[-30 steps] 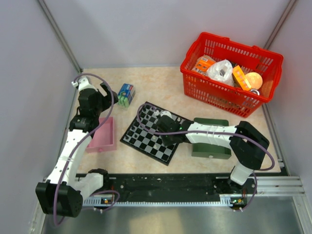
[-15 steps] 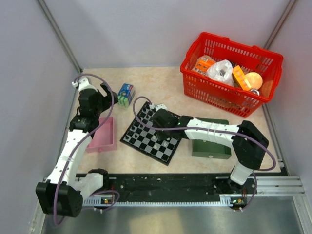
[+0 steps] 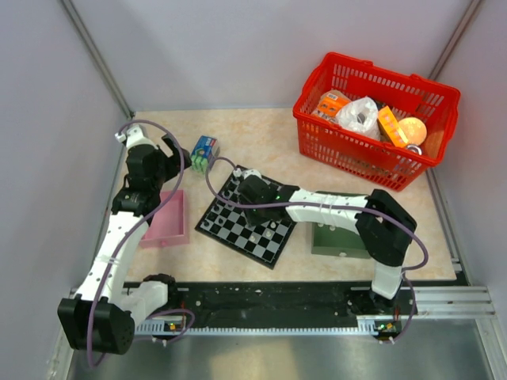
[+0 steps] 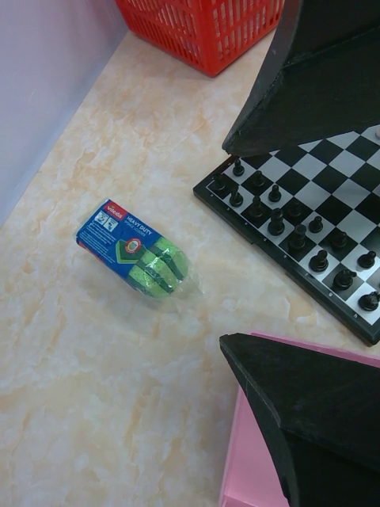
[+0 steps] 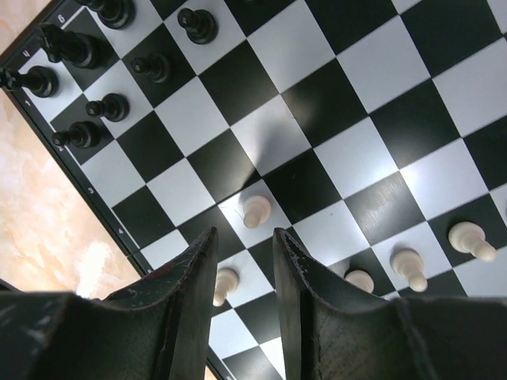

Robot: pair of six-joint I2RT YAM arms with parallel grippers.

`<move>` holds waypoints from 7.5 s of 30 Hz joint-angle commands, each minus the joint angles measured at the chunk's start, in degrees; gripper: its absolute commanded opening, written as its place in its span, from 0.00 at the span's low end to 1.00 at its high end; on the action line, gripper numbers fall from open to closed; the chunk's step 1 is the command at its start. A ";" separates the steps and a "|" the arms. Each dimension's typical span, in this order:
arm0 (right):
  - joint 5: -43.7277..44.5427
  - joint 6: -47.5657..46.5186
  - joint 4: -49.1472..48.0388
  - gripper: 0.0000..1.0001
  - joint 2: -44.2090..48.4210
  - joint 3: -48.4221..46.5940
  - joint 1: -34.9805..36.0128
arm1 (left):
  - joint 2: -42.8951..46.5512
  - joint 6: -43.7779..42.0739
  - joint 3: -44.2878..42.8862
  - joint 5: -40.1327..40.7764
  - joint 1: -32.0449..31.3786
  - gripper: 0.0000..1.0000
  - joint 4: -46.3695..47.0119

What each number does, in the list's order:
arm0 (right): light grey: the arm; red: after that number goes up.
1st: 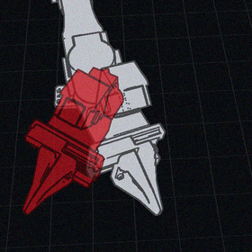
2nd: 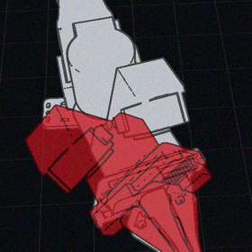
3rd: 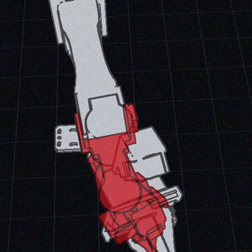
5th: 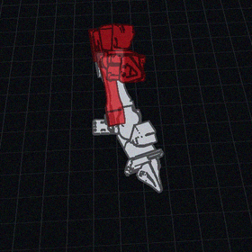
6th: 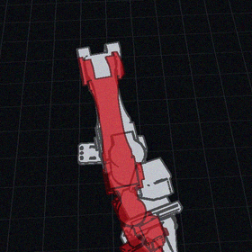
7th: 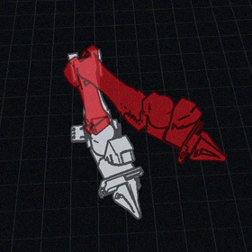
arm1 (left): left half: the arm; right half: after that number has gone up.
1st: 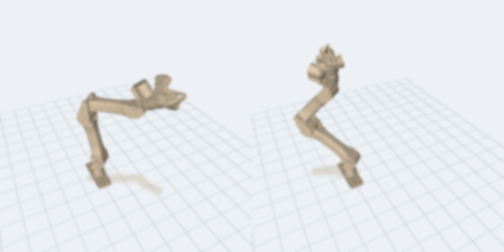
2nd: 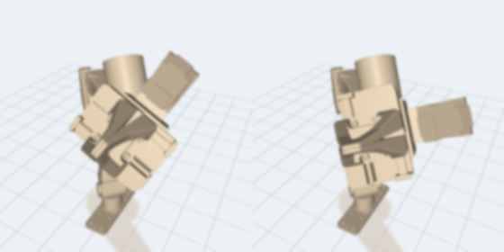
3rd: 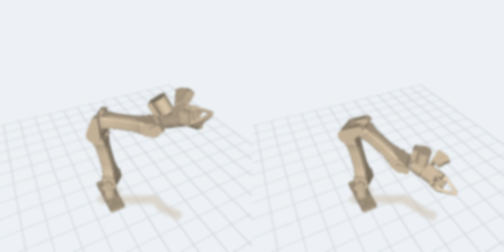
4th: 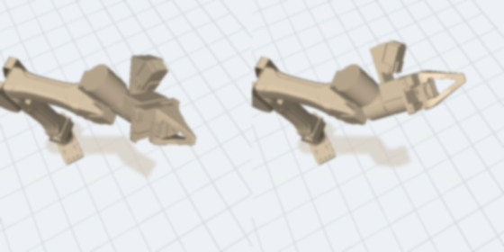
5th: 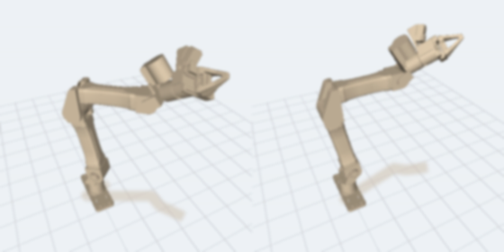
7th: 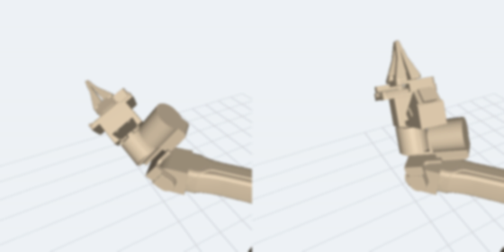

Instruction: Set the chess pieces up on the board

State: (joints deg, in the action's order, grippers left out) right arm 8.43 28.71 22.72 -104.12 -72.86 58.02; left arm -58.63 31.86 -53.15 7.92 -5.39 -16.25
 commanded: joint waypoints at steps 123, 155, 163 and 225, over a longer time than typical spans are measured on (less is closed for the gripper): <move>0.36 -2.60 2.77 0.31 9.20 2.73 4.56 | 0.54 0.93 0.41 -1.24 0.73 0.99 3.42; -3.77 -2.52 3.12 0.28 -2.85 -2.55 4.65 | 1.33 0.40 0.67 -0.19 0.99 0.99 2.89; -3.24 -2.96 4.09 0.20 -2.85 -2.81 4.65 | 1.33 0.58 0.59 -0.45 0.99 0.99 2.89; -2.19 -2.87 7.16 0.11 6.91 4.04 8.25 | 1.50 1.10 0.59 -1.42 0.99 0.99 3.15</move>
State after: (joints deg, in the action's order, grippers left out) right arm 5.15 25.61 29.58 -99.26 -69.63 65.01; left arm -58.59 32.88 -52.86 6.85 -4.73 -15.75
